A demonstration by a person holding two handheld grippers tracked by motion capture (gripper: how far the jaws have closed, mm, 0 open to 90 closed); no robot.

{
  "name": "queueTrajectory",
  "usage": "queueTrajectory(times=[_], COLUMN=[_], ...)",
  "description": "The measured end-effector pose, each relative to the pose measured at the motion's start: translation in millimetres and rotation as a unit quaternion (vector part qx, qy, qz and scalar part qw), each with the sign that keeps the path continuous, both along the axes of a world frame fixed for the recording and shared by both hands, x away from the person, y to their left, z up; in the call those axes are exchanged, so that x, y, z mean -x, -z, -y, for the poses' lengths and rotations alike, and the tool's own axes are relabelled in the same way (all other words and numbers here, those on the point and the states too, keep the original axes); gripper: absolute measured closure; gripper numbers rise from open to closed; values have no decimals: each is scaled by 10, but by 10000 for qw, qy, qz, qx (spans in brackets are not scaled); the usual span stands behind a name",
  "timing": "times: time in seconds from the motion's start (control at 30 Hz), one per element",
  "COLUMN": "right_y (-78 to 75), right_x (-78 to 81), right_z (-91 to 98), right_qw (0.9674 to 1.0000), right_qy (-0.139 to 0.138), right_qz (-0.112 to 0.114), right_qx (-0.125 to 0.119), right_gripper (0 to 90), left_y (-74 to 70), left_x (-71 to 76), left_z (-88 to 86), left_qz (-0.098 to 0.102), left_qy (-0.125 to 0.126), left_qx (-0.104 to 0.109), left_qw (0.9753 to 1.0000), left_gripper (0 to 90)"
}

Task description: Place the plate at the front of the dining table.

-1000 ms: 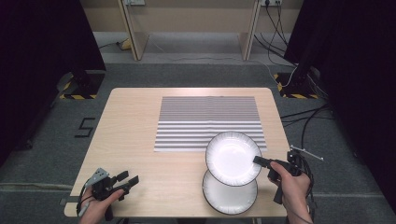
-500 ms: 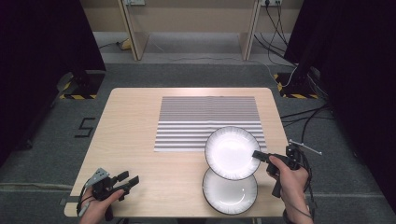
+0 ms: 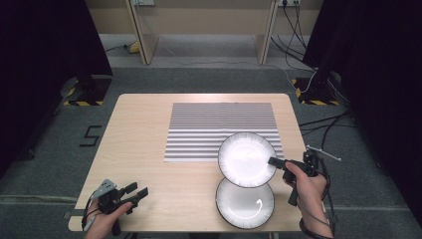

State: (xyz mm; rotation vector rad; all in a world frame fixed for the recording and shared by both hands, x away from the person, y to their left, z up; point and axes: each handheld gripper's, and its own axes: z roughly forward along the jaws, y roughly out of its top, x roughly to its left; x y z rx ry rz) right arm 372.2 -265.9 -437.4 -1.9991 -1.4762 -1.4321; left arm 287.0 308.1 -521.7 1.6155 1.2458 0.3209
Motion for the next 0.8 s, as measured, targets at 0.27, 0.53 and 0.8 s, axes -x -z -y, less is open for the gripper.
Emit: queueTrajectory(times=[0.27,0.53,0.8], right_y=[-10,-18,-37], right_x=[-80,-167,-253], right_z=[-32,-57,-90], right_qw=[10000,10000,9999], right_qy=[31,89,93], right_qz=[-22,-26,-42], right_qx=[-13,-5,1], right_gripper=[807,805,805], left_y=[-5,-8,-10], left_x=[4,4,5], left_z=[10,2,-4], left_qz=[25,34,39], left_qy=[6,-20,-42], left_qx=[-8,6,9], left_qw=[10000,10000,10000], left_gripper=[388,387,387])
